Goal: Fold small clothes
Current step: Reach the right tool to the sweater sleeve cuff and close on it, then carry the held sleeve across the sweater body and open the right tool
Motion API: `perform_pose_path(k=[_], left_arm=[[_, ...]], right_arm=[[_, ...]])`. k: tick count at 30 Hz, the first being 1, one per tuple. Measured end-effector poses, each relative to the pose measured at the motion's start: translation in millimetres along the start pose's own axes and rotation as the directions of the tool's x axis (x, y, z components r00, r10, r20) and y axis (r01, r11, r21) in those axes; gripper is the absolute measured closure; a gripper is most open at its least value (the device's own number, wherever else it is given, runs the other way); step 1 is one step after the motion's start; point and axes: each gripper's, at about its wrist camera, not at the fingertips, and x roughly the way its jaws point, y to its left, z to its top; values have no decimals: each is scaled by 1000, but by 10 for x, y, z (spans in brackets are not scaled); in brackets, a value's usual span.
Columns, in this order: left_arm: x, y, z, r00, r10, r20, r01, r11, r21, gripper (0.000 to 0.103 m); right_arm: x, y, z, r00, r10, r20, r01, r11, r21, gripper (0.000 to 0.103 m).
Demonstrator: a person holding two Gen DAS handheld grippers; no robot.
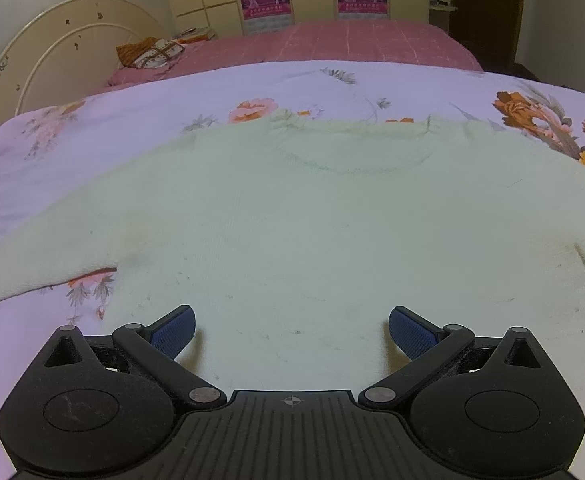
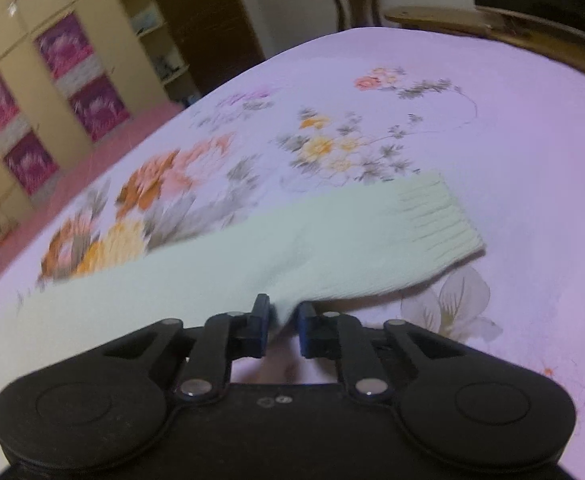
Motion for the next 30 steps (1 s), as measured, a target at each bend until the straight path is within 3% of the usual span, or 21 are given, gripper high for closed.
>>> perform_pose_path(k=[6, 9, 13, 16, 20, 23, 27, 28, 29, 30], left_arm=[[37, 47, 27, 1000, 6, 9, -6, 1000, -6, 0], [69, 135, 73, 1000, -12, -4, 12, 999, -38, 0], [123, 267, 161, 999, -43, -12, 42, 996, -82, 0], [183, 420, 245, 997, -71, -36, 67, 991, -120, 0], [174, 755, 335, 997, -71, 6, 71, 982, -173, 0], [183, 1014, 374, 997, -77, 25, 80, 975, -210, 0], [293, 1194, 392, 990, -138, 5, 135, 963, -232, 0], [325, 1209, 393, 987, -162, -4, 156, 959, -238, 0], [358, 1218, 390, 982, -190, -11, 182, 953, -244, 0], [389, 1214, 384, 976, -217, -15, 206, 946, -251, 0]], right_arm=[[78, 16, 89, 999, -28, 24, 28, 999, 18, 98], [26, 169, 102, 998, -21, 56, 24, 999, -48, 98], [-109, 590, 90, 993, 54, 106, -33, 981, -189, 98], [-170, 1057, 7, 983, 157, 95, -123, 948, -294, 99], [-222, 1837, -285, 950, 309, 30, -269, 868, -418, 99], [-226, 2478, -682, 911, 407, -63, -380, 774, -506, 99], [-62, 3136, -1352, 864, 419, -278, -499, 650, -573, 95], [-14, 3246, -1506, 856, 399, -328, -516, 627, -584, 83], [-4, 3309, -1617, 859, 379, -345, -512, 607, -607, 65], [-15, 3357, -1687, 861, 368, -350, -507, 588, -630, 56]])
